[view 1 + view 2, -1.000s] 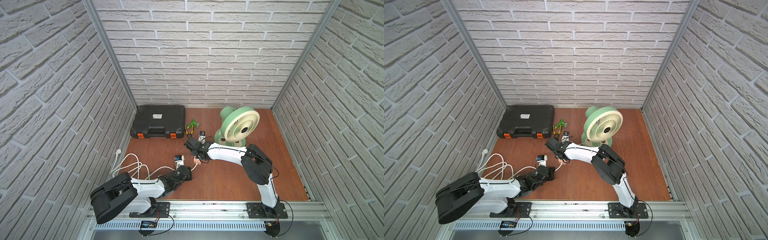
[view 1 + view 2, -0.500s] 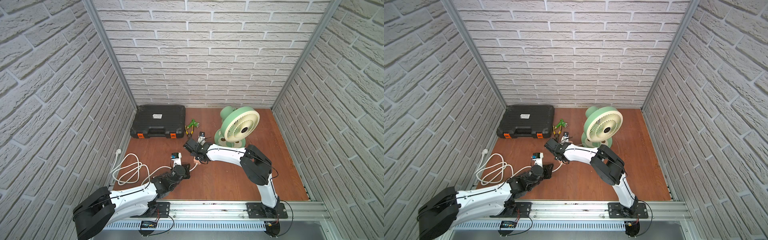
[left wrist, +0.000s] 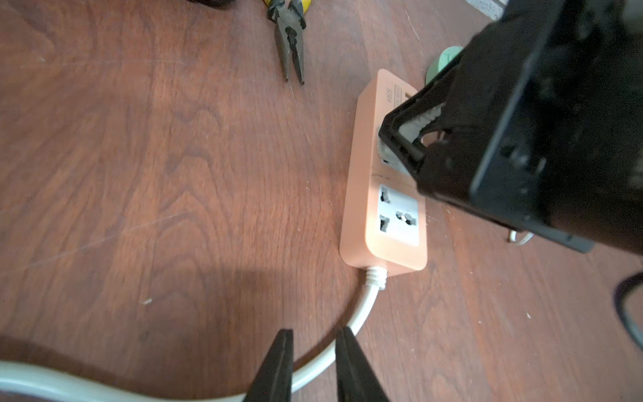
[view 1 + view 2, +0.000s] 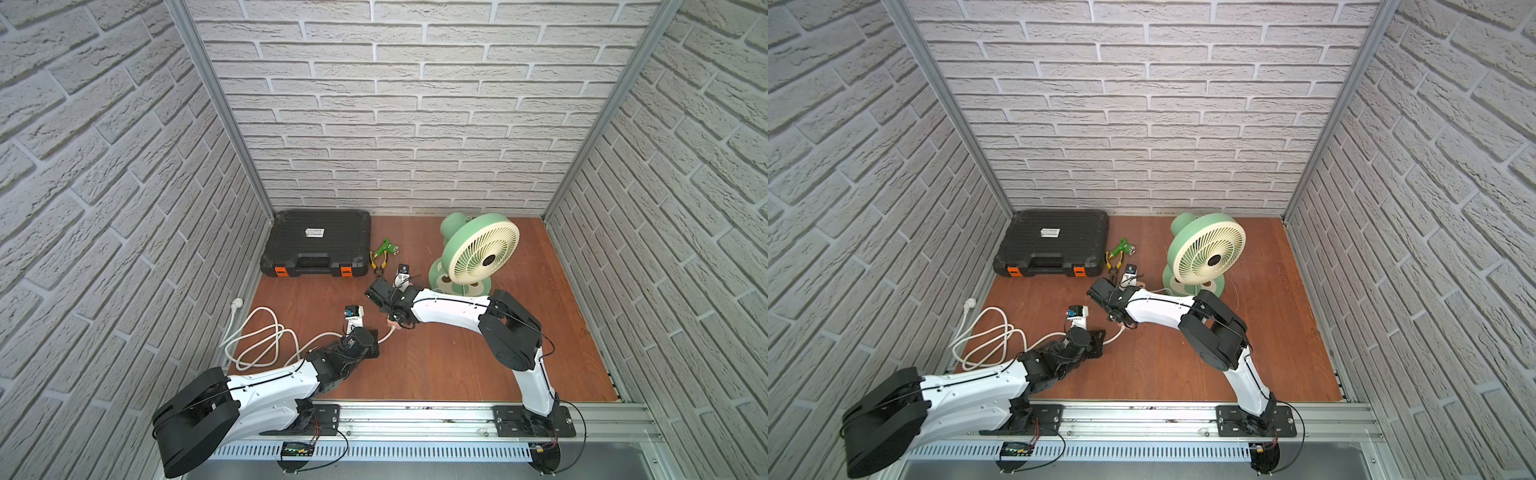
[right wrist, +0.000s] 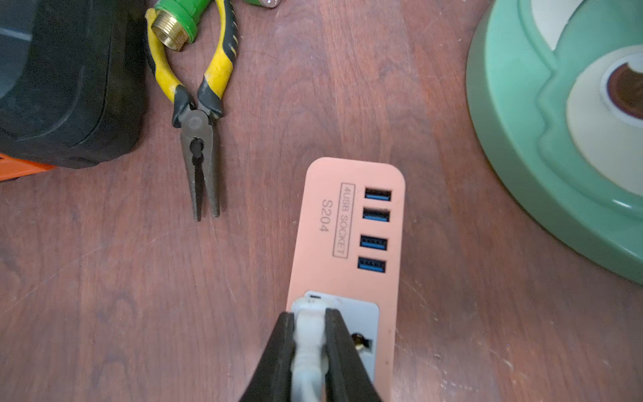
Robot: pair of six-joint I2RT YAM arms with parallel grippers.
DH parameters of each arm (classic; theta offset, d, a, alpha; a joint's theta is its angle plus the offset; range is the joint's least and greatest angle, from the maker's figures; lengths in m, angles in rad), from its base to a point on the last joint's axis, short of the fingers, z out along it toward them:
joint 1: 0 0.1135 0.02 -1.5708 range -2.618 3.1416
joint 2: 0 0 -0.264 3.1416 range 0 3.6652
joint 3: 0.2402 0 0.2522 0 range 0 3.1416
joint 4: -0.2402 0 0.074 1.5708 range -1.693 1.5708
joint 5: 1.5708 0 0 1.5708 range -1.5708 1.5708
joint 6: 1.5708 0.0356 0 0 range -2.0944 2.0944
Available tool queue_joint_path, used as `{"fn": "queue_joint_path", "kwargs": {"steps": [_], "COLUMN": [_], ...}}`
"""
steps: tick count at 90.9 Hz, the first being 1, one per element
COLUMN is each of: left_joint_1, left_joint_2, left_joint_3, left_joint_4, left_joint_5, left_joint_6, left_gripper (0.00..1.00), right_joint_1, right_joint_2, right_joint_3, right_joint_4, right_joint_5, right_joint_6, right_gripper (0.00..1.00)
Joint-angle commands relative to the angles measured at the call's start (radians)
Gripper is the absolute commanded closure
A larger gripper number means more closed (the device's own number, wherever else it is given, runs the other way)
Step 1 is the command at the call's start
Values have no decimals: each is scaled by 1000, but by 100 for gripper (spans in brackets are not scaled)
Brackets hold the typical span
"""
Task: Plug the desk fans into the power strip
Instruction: Insert the plug into the socket.
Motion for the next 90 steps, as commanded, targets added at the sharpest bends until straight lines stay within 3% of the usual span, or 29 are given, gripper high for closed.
{"fn": "queue_joint_path", "kwargs": {"steps": [1, 14, 29, 54, 90], "left_joint_1": [9, 10, 20, 28, 43], "left_joint_2": [33, 56, 43, 11, 20], "left_joint_3": [47, 55, 53, 55, 93], "left_joint_4": [6, -12, -28, -64, -89], "left_joint_5": [21, 10, 11, 7, 25], "left_joint_6": [14, -3, -4, 3, 26], "left_gripper": [74, 75, 72, 71, 66], "right_joint_1": [22, 21, 27, 44, 88], "right_joint_2": [241, 213, 149, 46, -162], "right_joint_3": [-113, -103, -98, -75, -90], "right_joint_4": [-97, -128, -148, -191, -222], "right_joint_5": [-436, -410, -367, -305, -285], "right_joint_6": [-21, -35, -51, -76, -130], "right_gripper": [98, 96, 66, 42, 25]}}
